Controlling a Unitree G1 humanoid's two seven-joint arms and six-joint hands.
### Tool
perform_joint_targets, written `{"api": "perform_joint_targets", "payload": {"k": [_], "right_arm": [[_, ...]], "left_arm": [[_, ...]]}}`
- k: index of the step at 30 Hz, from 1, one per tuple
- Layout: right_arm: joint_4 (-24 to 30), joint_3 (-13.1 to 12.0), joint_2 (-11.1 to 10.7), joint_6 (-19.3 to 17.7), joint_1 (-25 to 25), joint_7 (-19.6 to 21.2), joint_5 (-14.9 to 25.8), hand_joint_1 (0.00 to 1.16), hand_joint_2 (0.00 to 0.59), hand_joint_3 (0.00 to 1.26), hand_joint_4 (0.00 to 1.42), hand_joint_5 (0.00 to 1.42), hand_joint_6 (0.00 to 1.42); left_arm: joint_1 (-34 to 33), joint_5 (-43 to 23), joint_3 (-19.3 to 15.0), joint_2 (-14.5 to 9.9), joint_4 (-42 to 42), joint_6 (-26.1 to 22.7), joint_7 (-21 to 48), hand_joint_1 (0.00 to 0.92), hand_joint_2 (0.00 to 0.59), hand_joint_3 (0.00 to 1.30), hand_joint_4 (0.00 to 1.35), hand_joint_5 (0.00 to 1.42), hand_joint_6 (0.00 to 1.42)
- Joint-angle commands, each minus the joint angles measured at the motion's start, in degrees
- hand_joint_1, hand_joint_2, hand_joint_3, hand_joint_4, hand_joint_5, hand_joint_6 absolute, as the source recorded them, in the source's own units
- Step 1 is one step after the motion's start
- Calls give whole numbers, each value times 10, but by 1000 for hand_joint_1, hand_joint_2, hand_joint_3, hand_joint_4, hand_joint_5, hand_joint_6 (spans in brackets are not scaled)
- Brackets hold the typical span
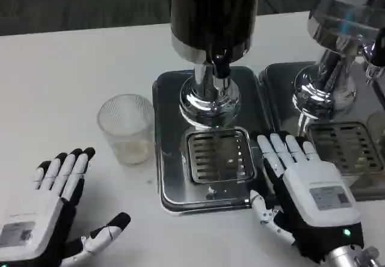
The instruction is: Grasp the cup under the faucet to collect the drink, then remove the cup.
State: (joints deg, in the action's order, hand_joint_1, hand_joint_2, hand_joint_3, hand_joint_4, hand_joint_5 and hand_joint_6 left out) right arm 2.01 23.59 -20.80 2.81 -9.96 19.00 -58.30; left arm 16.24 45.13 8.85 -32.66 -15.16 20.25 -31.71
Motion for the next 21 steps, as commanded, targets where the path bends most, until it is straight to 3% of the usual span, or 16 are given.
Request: {"api": "perform_joint_targets", "payload": {"k": [1,15,21], "right_arm": [[10,0,-3,-5,0,-2,1,0,522,14,0,0,0],[10,6,-1,1,14,-17,-11,0,523,14,0,0,0],[11,9,11,9,11,-13,-18,0,525,14,0,0,0]], "left_arm": [[2,-4,3,2,1,-1,7,0,166,0,0,0,0],[-2,-21,-4,11,-16,3,-3,0,166,0,0,0,0],[-16,-35,-16,8,-32,16,-8,0,165,0,0,0,0]]}}
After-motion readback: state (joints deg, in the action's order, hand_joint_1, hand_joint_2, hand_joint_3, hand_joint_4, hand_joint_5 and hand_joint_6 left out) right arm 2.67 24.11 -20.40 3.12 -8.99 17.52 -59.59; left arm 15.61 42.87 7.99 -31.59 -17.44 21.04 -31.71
